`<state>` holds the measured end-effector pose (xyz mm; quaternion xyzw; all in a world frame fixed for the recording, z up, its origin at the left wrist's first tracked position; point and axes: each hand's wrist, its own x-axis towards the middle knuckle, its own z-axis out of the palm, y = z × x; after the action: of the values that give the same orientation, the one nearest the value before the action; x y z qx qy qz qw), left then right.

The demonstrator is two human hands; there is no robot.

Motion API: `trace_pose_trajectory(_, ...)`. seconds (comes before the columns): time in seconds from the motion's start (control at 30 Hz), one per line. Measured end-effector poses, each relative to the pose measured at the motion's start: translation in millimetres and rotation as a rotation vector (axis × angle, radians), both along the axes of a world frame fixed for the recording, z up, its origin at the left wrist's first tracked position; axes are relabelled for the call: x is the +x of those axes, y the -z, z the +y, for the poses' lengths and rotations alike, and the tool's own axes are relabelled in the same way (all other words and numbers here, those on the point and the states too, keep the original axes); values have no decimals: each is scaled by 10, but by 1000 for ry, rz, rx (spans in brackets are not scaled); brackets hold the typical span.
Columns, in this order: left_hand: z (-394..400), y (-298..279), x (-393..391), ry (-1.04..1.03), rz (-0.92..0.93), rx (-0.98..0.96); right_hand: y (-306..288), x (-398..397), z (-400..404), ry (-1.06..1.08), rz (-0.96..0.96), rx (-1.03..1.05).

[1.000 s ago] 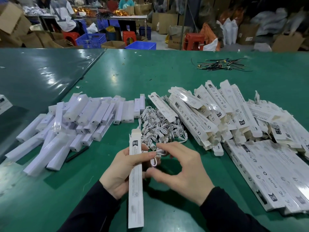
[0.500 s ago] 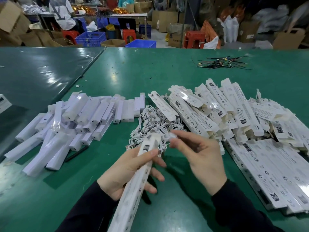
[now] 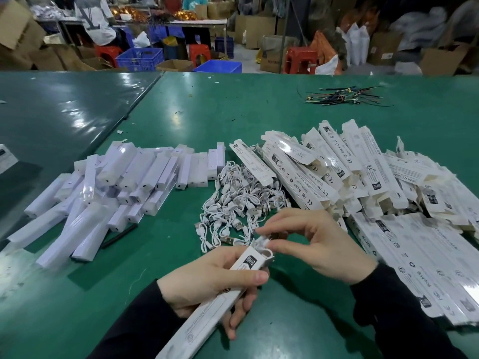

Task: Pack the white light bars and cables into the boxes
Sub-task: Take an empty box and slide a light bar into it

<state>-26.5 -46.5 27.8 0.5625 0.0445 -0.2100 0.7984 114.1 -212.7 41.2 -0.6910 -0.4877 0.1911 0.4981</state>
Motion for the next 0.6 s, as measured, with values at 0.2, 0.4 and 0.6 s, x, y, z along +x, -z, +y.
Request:
trace_pose_trajectory(0.2,-29,33,-6,56,-24,5,-67,-20,-21,-85,147,26)
trace_pose_trajectory(0.4,-46,1,-16,148,-51,-38,-116,0,-57,-149,353,44)
trace_pose_trajectory(0.6,-70,13,-20,178,-81,44,-72,-39,-23,-207,292,-76)
